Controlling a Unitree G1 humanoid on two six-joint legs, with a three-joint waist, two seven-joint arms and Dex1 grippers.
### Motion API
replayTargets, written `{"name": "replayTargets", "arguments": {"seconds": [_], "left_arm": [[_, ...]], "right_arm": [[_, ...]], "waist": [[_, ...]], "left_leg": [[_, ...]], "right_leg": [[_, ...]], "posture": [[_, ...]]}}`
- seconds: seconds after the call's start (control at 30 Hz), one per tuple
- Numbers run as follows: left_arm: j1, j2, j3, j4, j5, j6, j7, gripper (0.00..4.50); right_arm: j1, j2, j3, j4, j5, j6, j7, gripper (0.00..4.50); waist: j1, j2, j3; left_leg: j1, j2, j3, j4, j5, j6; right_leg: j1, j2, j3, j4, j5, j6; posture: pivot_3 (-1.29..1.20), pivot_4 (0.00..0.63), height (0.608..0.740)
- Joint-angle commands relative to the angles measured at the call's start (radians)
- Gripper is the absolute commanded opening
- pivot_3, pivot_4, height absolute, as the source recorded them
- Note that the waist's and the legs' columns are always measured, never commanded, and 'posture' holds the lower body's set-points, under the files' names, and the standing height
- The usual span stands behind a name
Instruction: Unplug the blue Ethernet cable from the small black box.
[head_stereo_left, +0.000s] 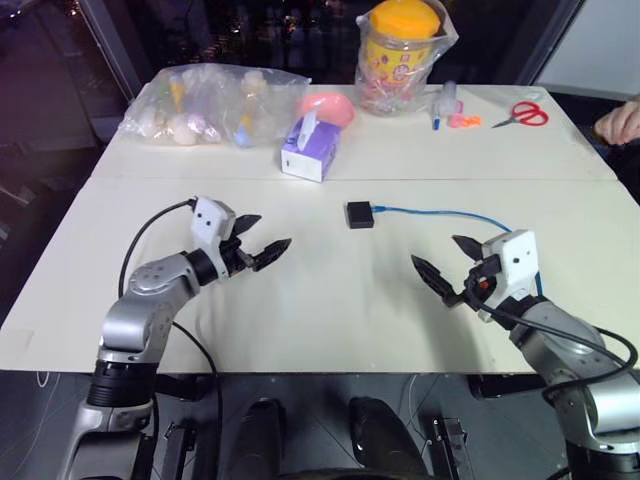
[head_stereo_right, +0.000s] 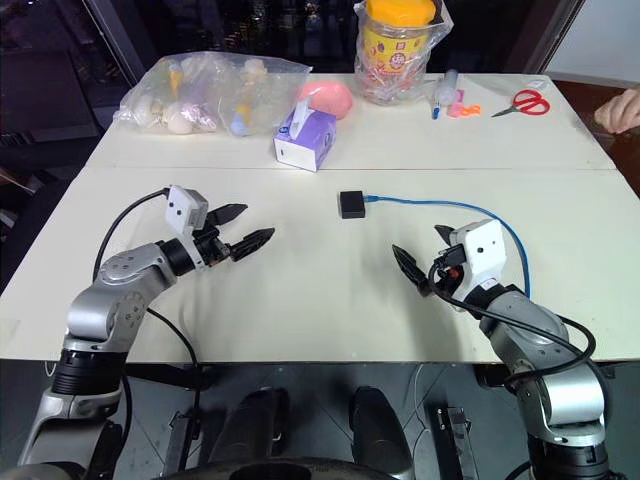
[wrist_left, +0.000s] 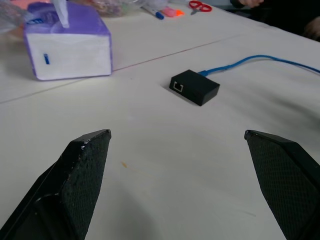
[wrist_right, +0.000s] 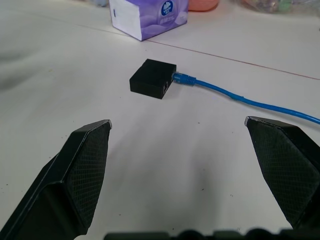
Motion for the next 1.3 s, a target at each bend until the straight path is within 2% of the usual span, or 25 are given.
{"name": "replayTargets", "arguments": {"seconds": [0.03,0.6,0.9,1.07,1.17,1.3], "left_arm": [[-0.009,-0.002,0.006,-0.018,-0.01,-0.006,-0.003,4.46],[-0.028,-0.015,0.0,0.011,0.003,-0.017,-0.007,4.46],[-0.101,0.008,-0.013,0.063,0.014,-0.031,-0.058,4.46],[-0.161,0.1,-0.051,0.076,-0.029,0.034,-0.231,4.46],[-0.219,0.15,-0.038,0.102,-0.053,0.059,-0.296,4.46],[-0.235,0.129,-0.013,0.099,-0.062,0.062,-0.264,4.46]], "right_arm": [[-0.016,-0.006,-0.012,-0.007,-0.005,-0.021,0.001,4.5],[-0.038,-0.008,-0.002,0.027,-0.032,-0.037,0.008,4.5],[-0.135,-0.029,0.05,0.165,-0.092,-0.06,0.036,4.5],[-0.371,-0.055,0.166,0.483,-0.197,-0.118,0.1,4.5],[-0.648,-0.026,0.277,0.909,-0.291,-0.219,0.194,4.5],[-0.879,0.032,0.32,1.322,-0.37,-0.394,0.237,4.5]], "waist": [[0.0,0.0,0.0],[0.0,0.0,0.0],[-0.001,0.0,0.0],[-0.01,0.0,0.0],[-0.032,0.001,0.001],[-0.031,0.0,0.001]], "left_leg": [[0.0,0.0,0.0,0.0,0.0,0.0],[0.0,0.0,0.0,0.001,0.0,0.0],[0.0,0.0,0.0,0.001,0.0,0.0],[0.001,0.0,0.001,0.001,0.0,0.0],[0.002,0.0,0.001,0.001,0.0,0.0],[0.002,0.0,0.001,-0.001,0.0,0.0]], "right_leg": [[0.0,0.0,0.0,0.0,0.0,0.0],[0.0,0.0,0.0,0.0,0.0,0.0],[0.0,0.0,0.0,0.0,0.0,0.0],[0.0,0.0,0.0,0.0,0.001,0.0],[0.0,0.001,0.0,0.001,0.001,-0.001],[0.0,0.001,0.0,0.001,0.003,0.003]], "posture": [[0.0,0.15,0.74],[0.0,0.15,0.74],[0.0,0.15,0.74],[0.0,0.15,0.74],[0.0,0.15,0.74],[0.0,0.15,0.74]]}}
